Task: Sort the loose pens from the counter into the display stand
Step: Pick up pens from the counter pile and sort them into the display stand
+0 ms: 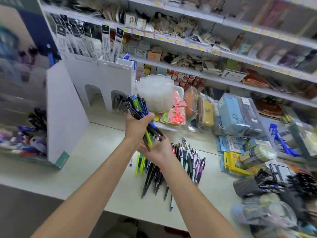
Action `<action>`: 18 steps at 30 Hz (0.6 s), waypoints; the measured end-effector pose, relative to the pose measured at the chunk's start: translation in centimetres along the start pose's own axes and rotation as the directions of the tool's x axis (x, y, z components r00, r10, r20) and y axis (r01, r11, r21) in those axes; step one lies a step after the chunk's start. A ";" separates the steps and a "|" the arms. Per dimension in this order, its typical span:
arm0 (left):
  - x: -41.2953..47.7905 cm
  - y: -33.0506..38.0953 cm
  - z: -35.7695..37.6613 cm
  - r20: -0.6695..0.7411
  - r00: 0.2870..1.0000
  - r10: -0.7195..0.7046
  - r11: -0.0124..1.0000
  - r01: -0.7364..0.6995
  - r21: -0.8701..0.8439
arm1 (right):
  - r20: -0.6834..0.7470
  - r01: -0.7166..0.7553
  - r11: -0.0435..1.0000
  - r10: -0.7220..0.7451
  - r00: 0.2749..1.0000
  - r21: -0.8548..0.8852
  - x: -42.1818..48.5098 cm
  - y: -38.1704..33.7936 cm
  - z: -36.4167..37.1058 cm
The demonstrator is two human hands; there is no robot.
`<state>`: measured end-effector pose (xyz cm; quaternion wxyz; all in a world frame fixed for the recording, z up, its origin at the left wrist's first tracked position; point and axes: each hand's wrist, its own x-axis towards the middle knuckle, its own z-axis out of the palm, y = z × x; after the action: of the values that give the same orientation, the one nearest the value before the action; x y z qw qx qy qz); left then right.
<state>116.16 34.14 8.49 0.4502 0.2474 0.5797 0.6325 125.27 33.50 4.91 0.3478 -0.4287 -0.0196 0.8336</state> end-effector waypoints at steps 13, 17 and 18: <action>-0.6 3.2 -8.9 0.340 0.933 -0.121 0.992 0.121 0.019 | 0.190 0.505 0.782 -0.469 0.863 -0.366 -0.2 -2.6 5.0; -0.1 4.9 -10.8 0.326 0.937 -0.126 0.991 0.102 0.089 | 0.505 0.639 0.380 -0.398 0.766 -0.669 -2.3 -1.7 10.8; 0.1 5.3 -11.1 0.329 0.936 -0.122 0.991 0.094 0.098 | 0.556 0.676 0.277 -0.403 0.727 -0.683 -2.5 -1.2 11.9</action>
<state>105.38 28.96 11.29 0.5656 0.3369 0.5328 0.5317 118.31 36.09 14.60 0.3449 -0.3872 -0.6223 0.5864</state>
